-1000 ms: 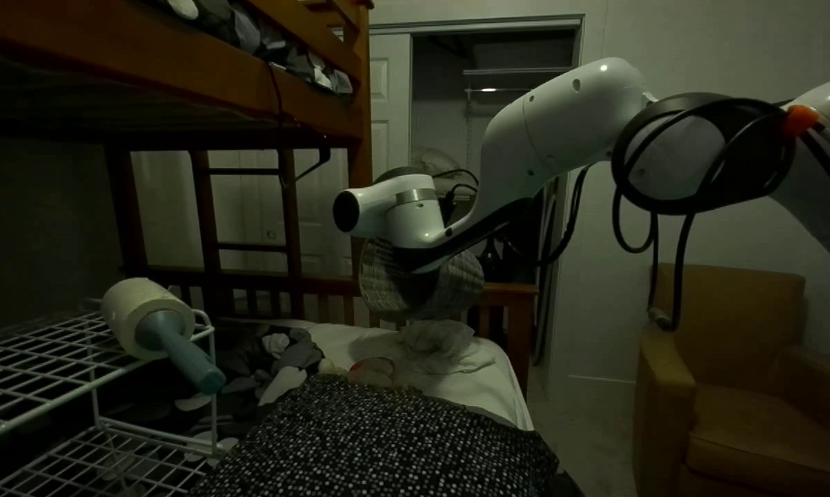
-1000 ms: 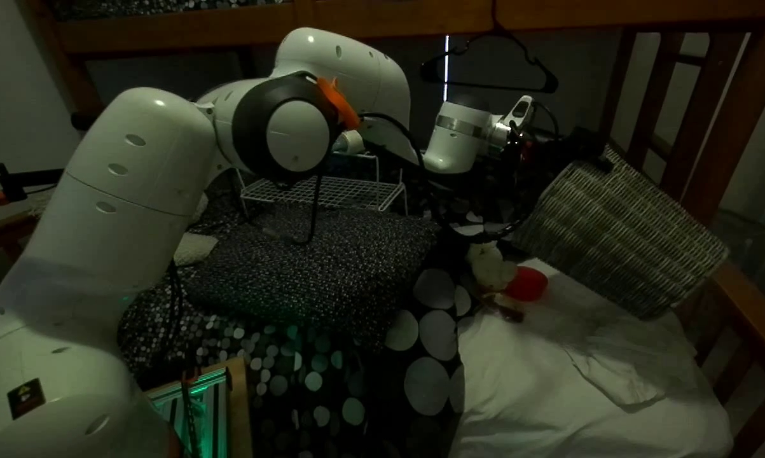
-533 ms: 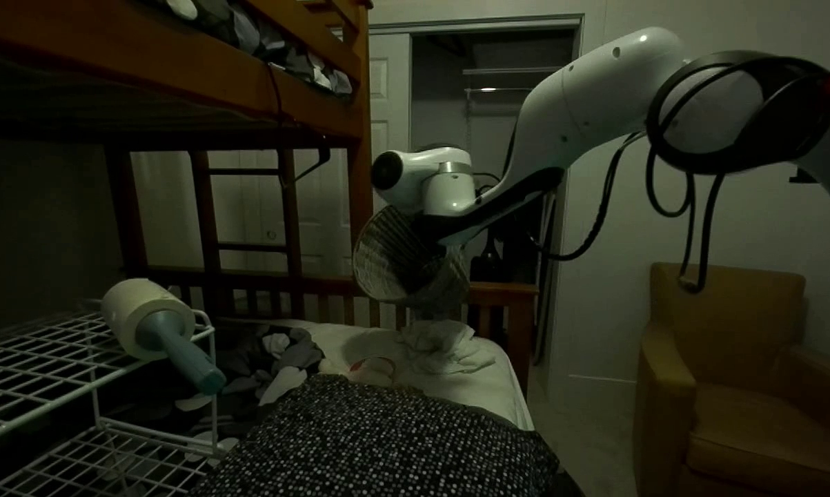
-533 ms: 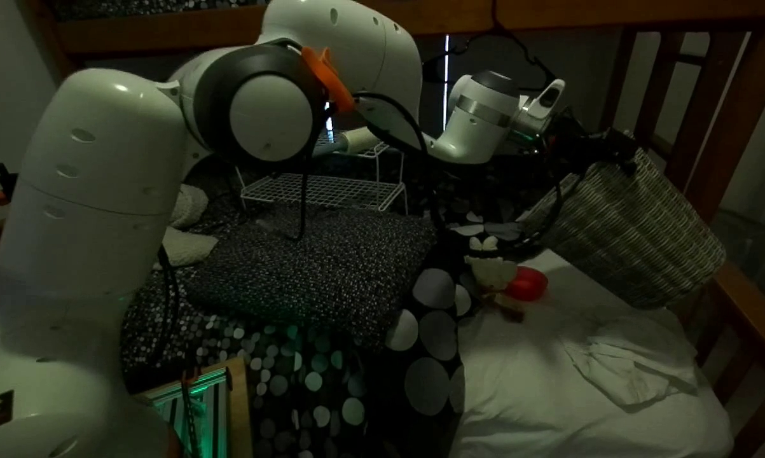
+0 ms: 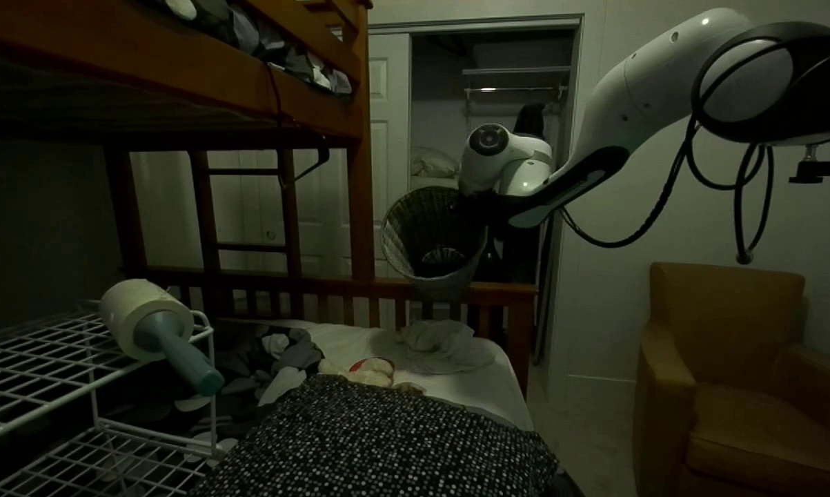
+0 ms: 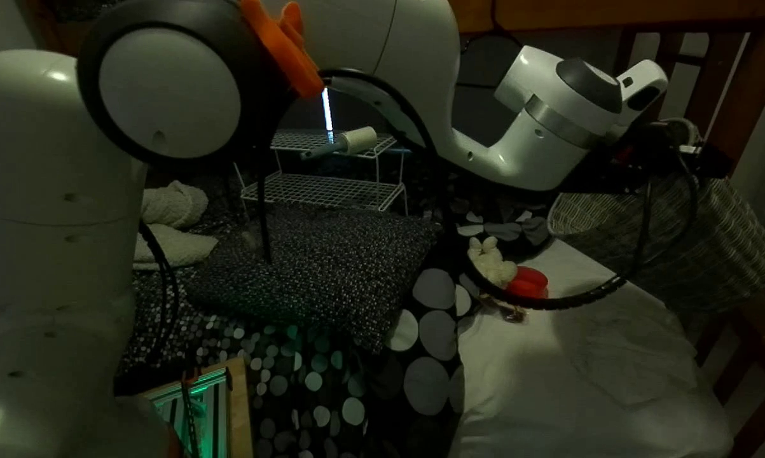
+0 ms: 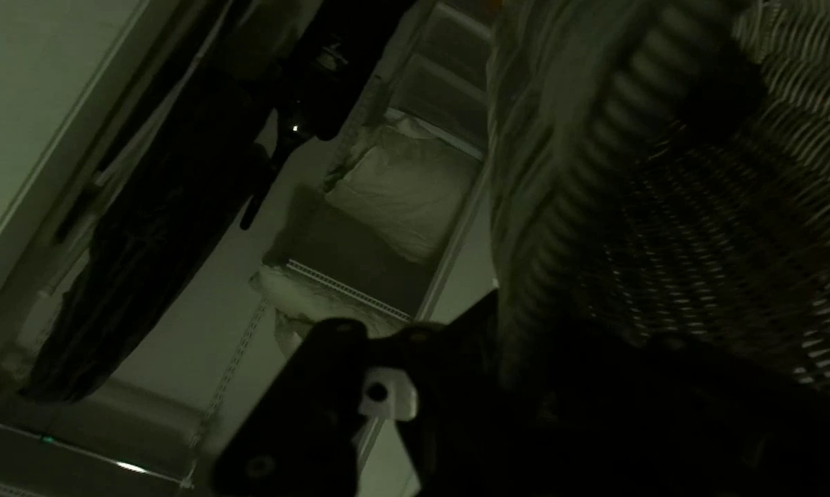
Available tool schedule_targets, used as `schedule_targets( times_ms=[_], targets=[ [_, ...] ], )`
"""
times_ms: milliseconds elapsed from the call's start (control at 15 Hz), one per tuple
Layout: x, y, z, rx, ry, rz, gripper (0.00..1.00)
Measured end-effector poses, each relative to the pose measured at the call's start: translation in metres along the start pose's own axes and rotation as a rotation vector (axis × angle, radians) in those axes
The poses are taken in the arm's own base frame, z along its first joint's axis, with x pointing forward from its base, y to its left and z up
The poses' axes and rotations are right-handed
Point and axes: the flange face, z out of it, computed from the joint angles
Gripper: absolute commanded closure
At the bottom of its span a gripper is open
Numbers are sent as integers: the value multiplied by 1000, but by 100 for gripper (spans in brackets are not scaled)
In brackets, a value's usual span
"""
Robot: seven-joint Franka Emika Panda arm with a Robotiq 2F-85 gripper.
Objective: Pick up the basket and pour all the contents onto the bed, put the basket back on the bed
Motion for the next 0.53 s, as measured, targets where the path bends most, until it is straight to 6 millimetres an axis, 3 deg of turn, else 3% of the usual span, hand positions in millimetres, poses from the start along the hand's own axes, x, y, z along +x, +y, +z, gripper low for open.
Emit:
schedule_targets(
  times_ms=[67,133,267,333,533],
  targets=[
    [0,8,3,41,-1,29,97],
    [1,11,5,85,-11,51,88],
    [-2,3,9,148,-54,41,88],
    [-4,-5,9,169,-65,33,97],
    [-11,-21,11,192,-83,25,97]
  ],
)
